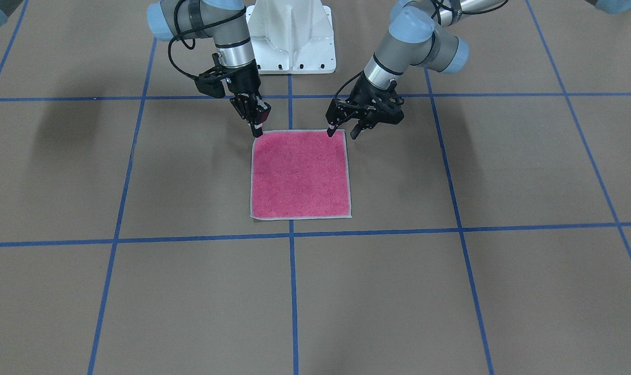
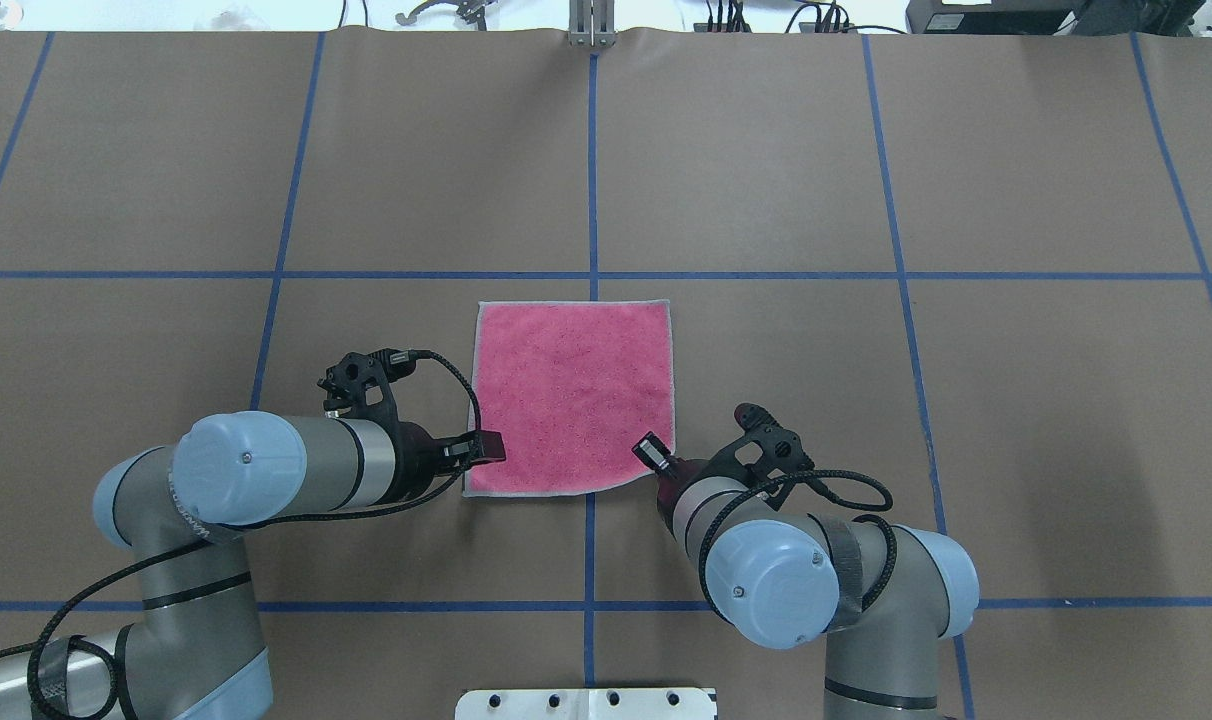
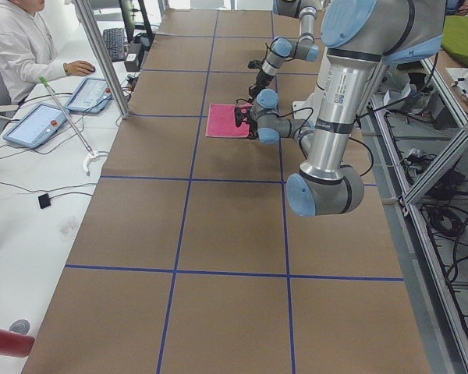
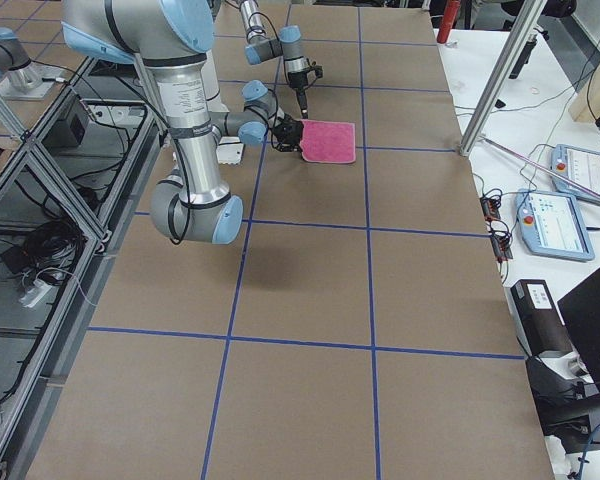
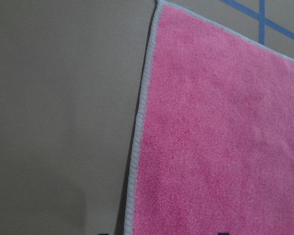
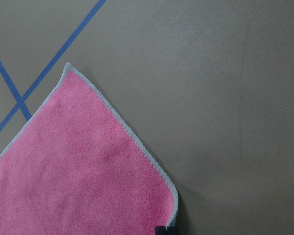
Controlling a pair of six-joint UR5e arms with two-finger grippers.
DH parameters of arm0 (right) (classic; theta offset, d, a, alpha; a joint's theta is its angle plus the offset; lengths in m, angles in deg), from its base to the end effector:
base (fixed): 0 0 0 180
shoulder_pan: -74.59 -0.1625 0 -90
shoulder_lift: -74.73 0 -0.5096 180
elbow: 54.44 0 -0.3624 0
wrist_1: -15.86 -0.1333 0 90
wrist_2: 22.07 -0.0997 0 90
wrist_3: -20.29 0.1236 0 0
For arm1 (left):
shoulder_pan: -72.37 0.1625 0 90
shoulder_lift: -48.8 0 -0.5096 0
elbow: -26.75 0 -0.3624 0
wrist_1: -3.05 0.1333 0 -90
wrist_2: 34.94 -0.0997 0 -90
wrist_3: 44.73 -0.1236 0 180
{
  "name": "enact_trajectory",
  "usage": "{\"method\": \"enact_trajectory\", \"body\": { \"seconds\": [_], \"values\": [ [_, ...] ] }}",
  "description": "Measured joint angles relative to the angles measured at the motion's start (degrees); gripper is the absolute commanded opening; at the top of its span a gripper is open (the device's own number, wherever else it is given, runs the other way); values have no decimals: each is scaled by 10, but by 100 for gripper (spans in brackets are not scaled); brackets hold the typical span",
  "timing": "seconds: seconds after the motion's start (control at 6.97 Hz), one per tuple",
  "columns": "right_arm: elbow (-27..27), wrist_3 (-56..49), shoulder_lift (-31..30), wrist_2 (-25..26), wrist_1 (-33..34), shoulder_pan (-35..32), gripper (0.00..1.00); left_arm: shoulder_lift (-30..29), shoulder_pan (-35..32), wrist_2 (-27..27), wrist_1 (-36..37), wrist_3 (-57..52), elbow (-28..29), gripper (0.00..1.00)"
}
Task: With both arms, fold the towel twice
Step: 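Lower the left gripper onto the near corner while the right gripper holds its corner, then close both grippers on the near corners of the towel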
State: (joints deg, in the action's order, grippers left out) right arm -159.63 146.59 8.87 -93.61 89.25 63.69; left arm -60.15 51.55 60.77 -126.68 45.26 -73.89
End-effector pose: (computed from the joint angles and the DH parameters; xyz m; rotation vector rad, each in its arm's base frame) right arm -0.5975 -0.2907 0.3809 0.0790 -1.0476 0.9069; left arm 0.5467 -0.3373 0.4157 0.1332 1.2083 -0.2573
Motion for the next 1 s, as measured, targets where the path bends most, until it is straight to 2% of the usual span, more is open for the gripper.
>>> {"method": "enact_trajectory", "body": {
  "seconds": [1.0],
  "values": [
    [-1, 1, -1, 1, 0, 0, 0, -1, 16, -1, 0, 0, 5, 70]
  ]
}}
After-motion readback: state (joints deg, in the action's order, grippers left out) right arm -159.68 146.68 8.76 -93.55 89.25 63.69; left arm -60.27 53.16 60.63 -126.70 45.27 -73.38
